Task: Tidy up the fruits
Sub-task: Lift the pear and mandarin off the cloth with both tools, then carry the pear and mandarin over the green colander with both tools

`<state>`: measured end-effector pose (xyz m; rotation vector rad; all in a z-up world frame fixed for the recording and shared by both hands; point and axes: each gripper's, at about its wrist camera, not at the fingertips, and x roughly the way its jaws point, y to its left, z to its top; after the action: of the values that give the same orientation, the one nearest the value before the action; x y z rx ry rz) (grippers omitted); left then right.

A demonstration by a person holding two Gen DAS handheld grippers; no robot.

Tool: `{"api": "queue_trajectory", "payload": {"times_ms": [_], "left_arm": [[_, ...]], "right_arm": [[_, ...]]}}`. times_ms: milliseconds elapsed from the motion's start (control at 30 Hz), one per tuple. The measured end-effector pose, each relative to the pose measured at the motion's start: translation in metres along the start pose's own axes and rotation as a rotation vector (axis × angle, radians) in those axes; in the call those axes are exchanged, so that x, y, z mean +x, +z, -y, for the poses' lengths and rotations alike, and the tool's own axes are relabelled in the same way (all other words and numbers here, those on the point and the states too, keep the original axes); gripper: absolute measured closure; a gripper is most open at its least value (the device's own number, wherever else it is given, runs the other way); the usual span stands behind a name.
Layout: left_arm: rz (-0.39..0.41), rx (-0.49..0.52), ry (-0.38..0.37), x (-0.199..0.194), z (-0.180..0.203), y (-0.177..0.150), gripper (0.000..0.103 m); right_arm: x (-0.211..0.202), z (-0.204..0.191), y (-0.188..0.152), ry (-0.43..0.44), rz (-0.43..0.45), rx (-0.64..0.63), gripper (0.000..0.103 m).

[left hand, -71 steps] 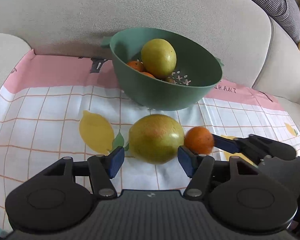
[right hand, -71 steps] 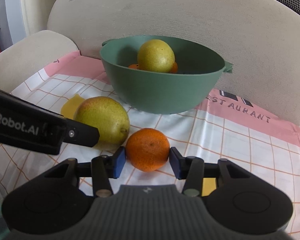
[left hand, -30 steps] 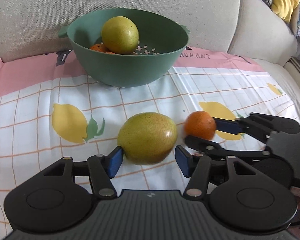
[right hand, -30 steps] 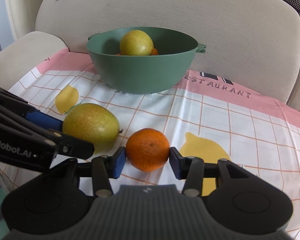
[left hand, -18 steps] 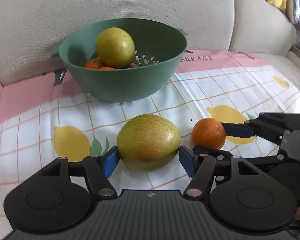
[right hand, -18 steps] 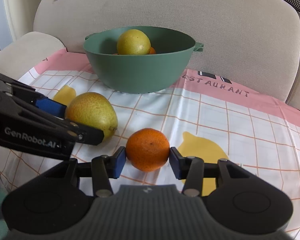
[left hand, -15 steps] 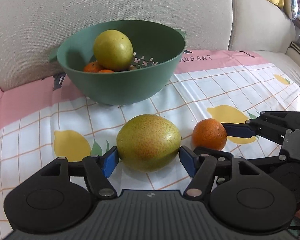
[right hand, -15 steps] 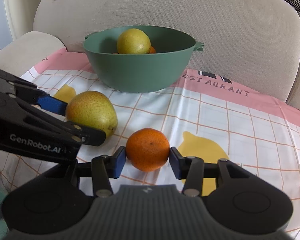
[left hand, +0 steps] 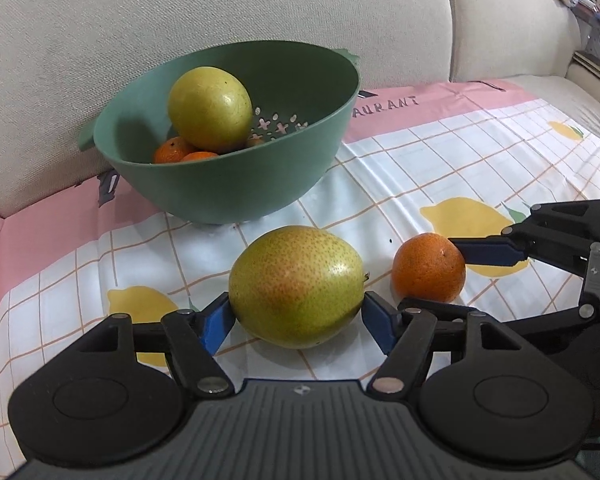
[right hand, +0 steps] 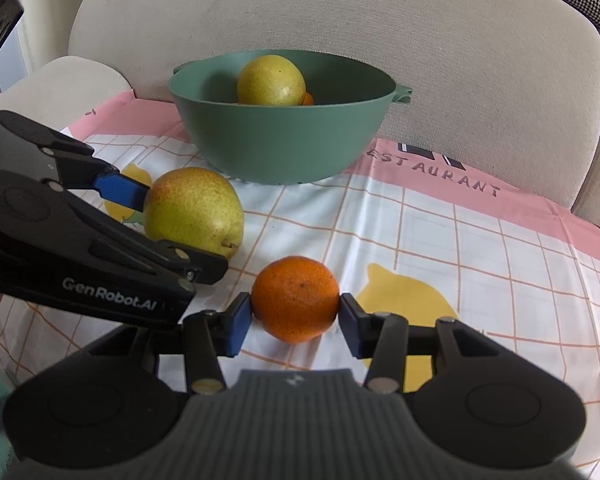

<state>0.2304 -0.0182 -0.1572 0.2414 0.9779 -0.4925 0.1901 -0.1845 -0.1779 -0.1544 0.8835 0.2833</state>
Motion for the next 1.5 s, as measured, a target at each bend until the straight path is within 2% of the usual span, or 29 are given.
{"api": "queue_trajectory", "payload": {"times_ms": [233,400,933,1133,1500], "left_arm": [[-0.008,0.016,-0.036,0.001,-0.004,0.002,0.024],[-0.003,0.021,-0.021,0.001,-0.001,0.002,0.024],[0.015,-0.144,0.029,-0.012,-0.01,-0.004,0.025],[0.039,-0.181,0.018,-0.025,-0.012,0.0,0.025],[0.108,-0.241,0.012,-0.07,-0.014,0.004,0.025]], "right_arm": [[0.0,0.001,0.0,0.005,0.002,0.001,0.058],[0.003,0.0,0.0,0.011,-0.007,-0.001,0.058],[0.002,0.004,0.003,0.019,0.017,0.033,0.059],[-0.007,0.003,0.005,0.011,0.04,0.029,0.059],[-0.038,0.003,0.025,0.014,0.131,0.015,0.059]]}}
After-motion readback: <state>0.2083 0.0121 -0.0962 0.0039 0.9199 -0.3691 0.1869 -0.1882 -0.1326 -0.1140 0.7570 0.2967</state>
